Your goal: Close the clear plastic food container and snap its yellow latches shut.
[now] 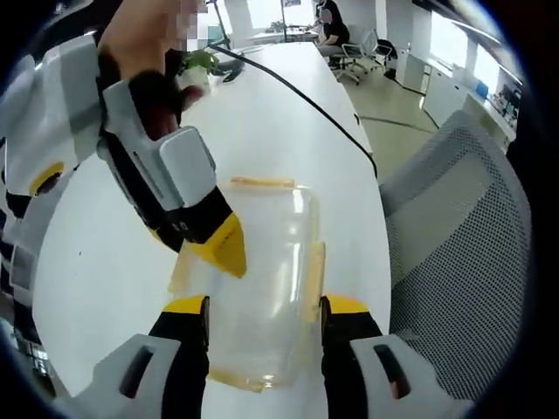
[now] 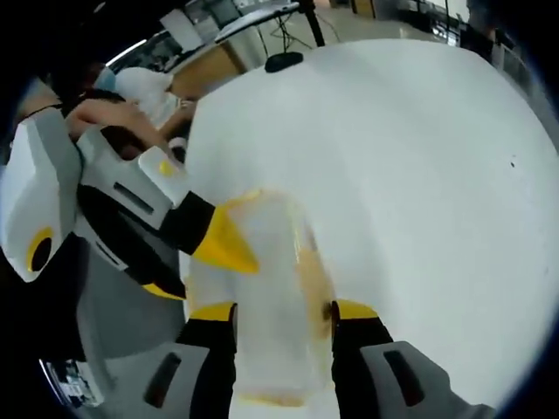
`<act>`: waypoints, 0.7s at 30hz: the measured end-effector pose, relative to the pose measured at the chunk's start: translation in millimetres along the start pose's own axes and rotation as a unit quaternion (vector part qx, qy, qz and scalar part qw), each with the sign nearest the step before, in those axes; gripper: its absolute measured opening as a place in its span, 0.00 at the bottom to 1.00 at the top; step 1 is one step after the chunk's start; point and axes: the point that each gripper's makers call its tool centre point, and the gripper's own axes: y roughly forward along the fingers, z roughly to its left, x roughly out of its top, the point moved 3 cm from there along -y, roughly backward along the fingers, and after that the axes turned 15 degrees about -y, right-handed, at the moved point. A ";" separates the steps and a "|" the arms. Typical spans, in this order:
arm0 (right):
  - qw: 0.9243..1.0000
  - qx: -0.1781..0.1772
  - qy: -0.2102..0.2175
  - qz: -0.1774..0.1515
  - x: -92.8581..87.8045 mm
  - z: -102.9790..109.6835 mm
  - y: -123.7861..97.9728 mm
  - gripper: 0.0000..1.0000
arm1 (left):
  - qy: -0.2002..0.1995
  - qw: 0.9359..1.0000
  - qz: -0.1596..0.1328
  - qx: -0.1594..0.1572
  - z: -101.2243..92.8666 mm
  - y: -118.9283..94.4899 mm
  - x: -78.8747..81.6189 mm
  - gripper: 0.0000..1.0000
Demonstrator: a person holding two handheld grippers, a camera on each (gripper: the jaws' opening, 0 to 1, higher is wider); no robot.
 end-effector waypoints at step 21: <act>1.000 0.030 0.006 0.002 -0.2 -2.2 0.2 0.42 | 0.067 0.997 0.012 0.024 -1.2 2.6 -4.0 0.52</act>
